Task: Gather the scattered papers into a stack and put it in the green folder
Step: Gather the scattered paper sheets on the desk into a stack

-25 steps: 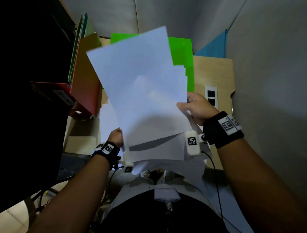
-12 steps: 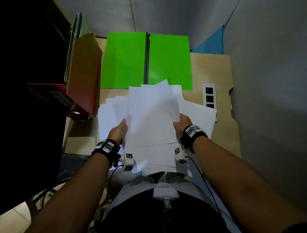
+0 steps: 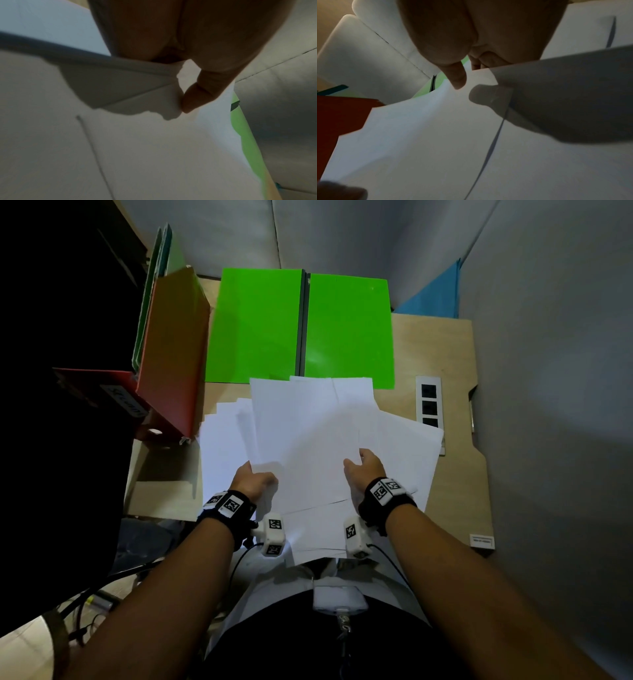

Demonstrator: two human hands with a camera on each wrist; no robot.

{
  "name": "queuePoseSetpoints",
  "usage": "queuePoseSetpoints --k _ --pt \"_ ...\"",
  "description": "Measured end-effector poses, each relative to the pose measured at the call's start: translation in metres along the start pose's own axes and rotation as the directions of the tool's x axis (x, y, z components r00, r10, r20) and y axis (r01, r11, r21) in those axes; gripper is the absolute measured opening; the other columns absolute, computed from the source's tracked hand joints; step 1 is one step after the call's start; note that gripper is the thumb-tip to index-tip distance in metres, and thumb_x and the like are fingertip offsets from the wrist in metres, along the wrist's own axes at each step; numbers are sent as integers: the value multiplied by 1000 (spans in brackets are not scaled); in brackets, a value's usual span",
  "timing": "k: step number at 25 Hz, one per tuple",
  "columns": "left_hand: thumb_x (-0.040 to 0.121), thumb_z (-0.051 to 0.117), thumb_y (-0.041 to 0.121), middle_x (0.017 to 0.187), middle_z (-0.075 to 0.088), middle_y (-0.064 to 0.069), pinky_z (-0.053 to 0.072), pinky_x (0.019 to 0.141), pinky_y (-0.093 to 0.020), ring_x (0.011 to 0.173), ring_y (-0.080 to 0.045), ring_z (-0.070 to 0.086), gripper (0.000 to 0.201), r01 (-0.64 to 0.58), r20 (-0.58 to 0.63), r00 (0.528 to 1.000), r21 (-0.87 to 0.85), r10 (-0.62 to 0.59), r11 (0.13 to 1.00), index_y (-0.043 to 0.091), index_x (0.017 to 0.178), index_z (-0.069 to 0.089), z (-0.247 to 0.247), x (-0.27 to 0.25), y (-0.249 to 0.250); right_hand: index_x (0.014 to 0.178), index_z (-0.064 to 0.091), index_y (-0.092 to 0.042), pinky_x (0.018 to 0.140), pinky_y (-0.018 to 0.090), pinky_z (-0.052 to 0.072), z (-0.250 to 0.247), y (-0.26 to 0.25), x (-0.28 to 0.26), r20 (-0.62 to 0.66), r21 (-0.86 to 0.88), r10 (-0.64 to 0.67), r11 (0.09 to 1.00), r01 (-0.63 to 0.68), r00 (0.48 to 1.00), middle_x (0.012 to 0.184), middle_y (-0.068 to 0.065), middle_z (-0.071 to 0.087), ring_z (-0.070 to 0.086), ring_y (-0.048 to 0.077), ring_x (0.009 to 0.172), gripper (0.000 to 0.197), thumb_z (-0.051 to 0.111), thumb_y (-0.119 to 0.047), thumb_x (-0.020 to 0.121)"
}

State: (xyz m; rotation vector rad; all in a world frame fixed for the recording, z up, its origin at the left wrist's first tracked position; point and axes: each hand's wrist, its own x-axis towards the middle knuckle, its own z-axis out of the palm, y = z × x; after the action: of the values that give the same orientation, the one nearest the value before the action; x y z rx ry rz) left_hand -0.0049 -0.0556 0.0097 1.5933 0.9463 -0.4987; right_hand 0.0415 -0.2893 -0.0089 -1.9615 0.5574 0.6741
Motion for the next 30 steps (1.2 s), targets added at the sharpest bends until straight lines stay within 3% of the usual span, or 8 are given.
queuePoseSetpoints --k 3,7,10,15,19,22,24,30 --pt "82 71 3 79 64 -9 49 61 -30 75 -30 61 11 -11 36 999 -20 11 1000 8 84 60 8 -9 6 141 40 -11 99 30 40 14 -2 -7 4 -26 -47 999 47 999 135 8 53 51 28 125 48 51 -23 96" --pt "81 71 4 77 57 -11 44 48 -22 69 -24 54 12 -96 8 995 -29 96 995 3 88 61 13 -19 14 149 29 -14 106 37 39 16 2 -2 -4 -147 -69 987 67 998 147 13 43 44 31 133 63 55 -31 94" --pt "69 79 22 84 70 -10 55 64 -32 74 -28 66 35 -201 57 978 5 201 980 2 96 67 5 -26 29 147 33 -12 104 37 41 -1 -3 4 -78 -100 -77 993 69 994 146 14 43 47 29 131 76 61 -48 87" --pt "82 75 3 80 74 3 53 60 -21 63 -9 68 23 -445 233 867 -40 441 895 9 104 69 1 -68 80 140 46 -13 82 33 51 -34 -25 1 169 395 -125 917 49 978 104 1 68 64 20 93 108 74 -72 53" --pt "85 70 -3 54 57 10 30 41 -15 40 -5 35 21 -545 325 778 -75 537 835 11 100 67 -4 -84 112 120 61 -4 89 36 55 -56 -49 -9 336 653 -368 754 67 867 112 12 68 67 25 100 78 89 -39 57" --pt "84 66 -12 54 63 15 39 46 -10 42 5 49 19 -599 257 755 -105 603 794 5 92 65 -6 -88 130 111 64 4 92 43 54 -83 -60 -6 220 644 -424 740 196 878 110 17 70 68 33 101 74 93 -23 49" --pt "80 71 -10 60 67 11 45 52 -16 49 -5 56 19 -630 177 747 -122 641 767 9 82 66 -6 -86 136 110 57 15 98 51 50 -99 -67 -5 75 512 -408 799 316 910 117 26 65 66 38 105 79 94 -22 51" --pt "61 86 7 98 76 -9 59 86 -45 91 -25 73 42 -591 3 802 -143 597 794 1 100 72 17 -60 116 96 69 5 83 34 58 -95 -61 -12 -173 257 -427 850 460 887 105 14 72 73 11 86 38 86 -12 66"
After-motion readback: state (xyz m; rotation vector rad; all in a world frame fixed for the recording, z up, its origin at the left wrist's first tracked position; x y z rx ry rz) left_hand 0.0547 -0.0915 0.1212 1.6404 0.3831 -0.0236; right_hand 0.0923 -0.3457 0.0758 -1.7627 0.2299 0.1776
